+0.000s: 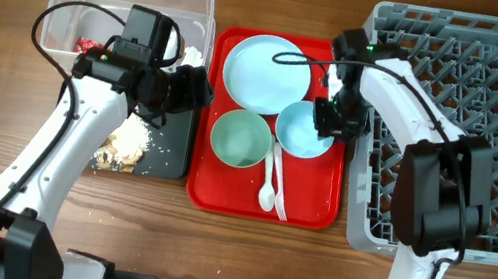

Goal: Sort waste into correct bins and load items into the dishwasher rack
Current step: 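Reach the right gripper to the light-blue bowl and grasp its rim, then carry the light-blue bowl into the dish rack and release it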

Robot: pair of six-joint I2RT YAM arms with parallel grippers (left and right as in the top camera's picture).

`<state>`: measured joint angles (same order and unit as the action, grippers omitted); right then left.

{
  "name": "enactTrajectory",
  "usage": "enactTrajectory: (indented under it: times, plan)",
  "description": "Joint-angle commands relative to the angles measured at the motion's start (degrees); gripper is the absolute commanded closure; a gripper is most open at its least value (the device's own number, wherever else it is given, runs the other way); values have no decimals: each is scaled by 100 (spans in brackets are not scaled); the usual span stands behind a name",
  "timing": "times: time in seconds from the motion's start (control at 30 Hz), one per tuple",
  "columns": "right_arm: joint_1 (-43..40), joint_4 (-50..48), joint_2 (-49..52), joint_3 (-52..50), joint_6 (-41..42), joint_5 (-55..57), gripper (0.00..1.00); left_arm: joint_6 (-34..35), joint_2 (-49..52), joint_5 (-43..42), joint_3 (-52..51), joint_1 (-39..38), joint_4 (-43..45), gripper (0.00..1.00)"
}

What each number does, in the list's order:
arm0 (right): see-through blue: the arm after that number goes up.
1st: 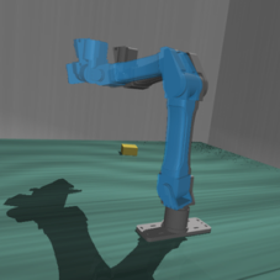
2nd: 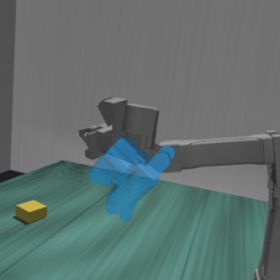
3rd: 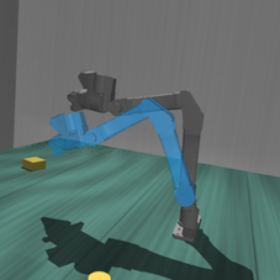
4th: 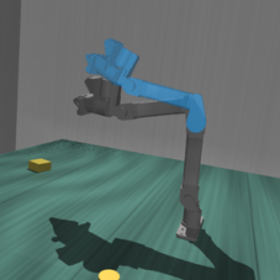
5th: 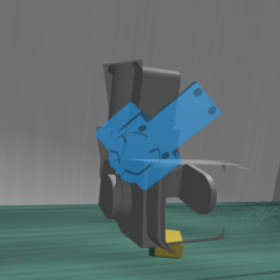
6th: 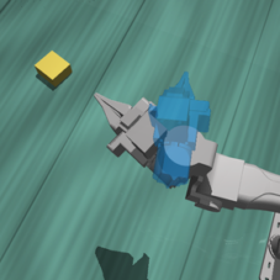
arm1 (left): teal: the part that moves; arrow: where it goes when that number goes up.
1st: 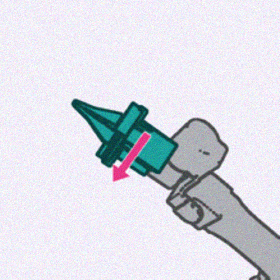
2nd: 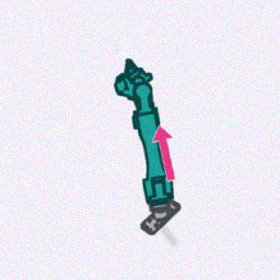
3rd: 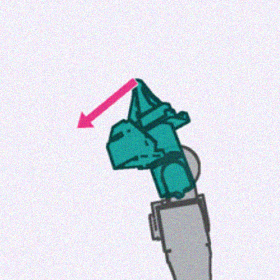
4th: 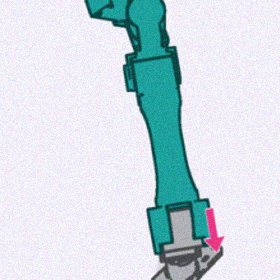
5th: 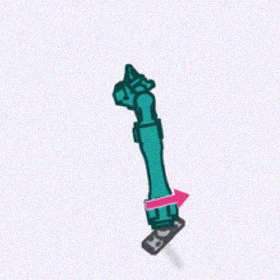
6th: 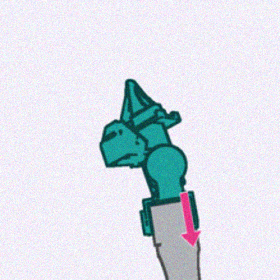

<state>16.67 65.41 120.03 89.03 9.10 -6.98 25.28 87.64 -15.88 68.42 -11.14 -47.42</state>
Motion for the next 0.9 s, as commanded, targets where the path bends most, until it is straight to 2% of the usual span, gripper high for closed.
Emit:
enactTrajectory:
  times: [0.0,0.07,0.1,0.23,0.4,0.6,0.67,0.8,0.87]
  plan:
    - [-13,-79,127,-87,13,59,81,-109,-63,55,26,11,-2,18]
    - [-13,-83,125,-87,13,61,93,-109,-63,55,26,11,-2,18]
    - [-13,-83,116,-85,13,63,96,-107,-63,55,26,11,-2,18]
    - [-24,31,-184,39,125,358,96,-109,-63,55,26,11,-2,18]
    - [-245,-72,-1394,345,162,839,96,-109,-63,55,26,11,-2,18]
    - [-1036,-1156,-3106,376,133,2629,96,-109,-63,55,26,11,0,18]
    - [-1305,-1510,-3287,374,70,3248,96,-109,-63,55,26,11,0,18]
    - [-2070,-2417,-3230,372,-831,4271,96,-109,-63,55,26,11,2,16]
    - [-2391,-2750,-3082,369,-918,4791,95,-109,-63,55,26,13,2,15]
